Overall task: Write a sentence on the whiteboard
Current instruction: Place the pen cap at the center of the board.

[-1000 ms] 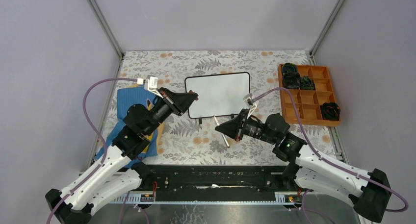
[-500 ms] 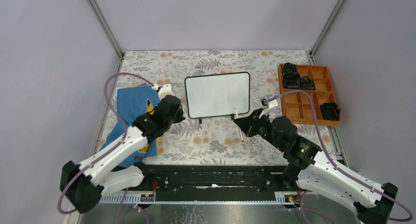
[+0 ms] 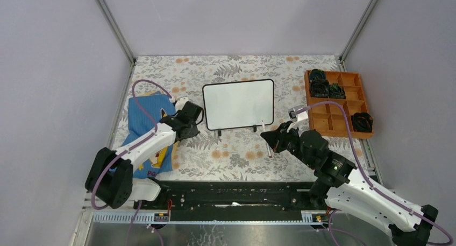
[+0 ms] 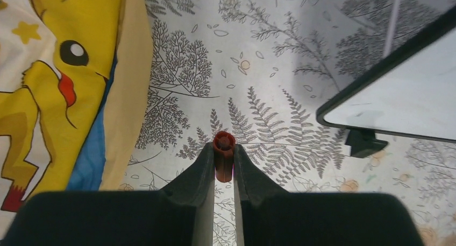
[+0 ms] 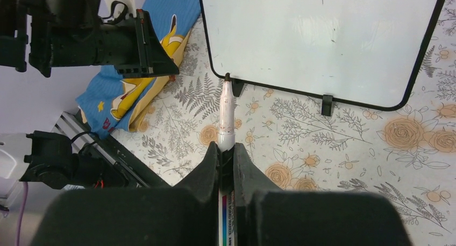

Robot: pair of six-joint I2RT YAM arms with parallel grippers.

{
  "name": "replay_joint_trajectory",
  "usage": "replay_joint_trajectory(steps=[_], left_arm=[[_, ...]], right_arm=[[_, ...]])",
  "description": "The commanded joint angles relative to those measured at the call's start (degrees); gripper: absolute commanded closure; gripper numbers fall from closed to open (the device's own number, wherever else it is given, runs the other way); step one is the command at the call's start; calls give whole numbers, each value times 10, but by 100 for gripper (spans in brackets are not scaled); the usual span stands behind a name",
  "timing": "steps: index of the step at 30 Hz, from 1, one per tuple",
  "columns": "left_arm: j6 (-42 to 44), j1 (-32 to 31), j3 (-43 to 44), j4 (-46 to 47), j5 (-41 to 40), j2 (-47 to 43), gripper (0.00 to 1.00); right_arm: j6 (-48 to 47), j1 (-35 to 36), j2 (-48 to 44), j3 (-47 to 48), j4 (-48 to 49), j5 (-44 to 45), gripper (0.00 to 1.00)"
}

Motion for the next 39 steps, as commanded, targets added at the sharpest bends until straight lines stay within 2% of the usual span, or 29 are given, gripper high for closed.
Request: replay_joint_trajectory(steps=[1, 6, 17, 39], left_arm=[[-2, 7, -1, 27, 31, 46, 97], [5, 14, 7, 31, 43, 87, 95], [5, 34, 1, 38, 73, 124, 85], [-9, 35, -9, 50, 82, 130, 69]], right_arm=[[-16, 4, -5, 6, 5, 16, 100], [-16, 4, -2, 10, 2, 17, 100], [-18, 4, -21, 21, -27, 25, 100], [-11, 4, -26, 21, -39, 28, 100]])
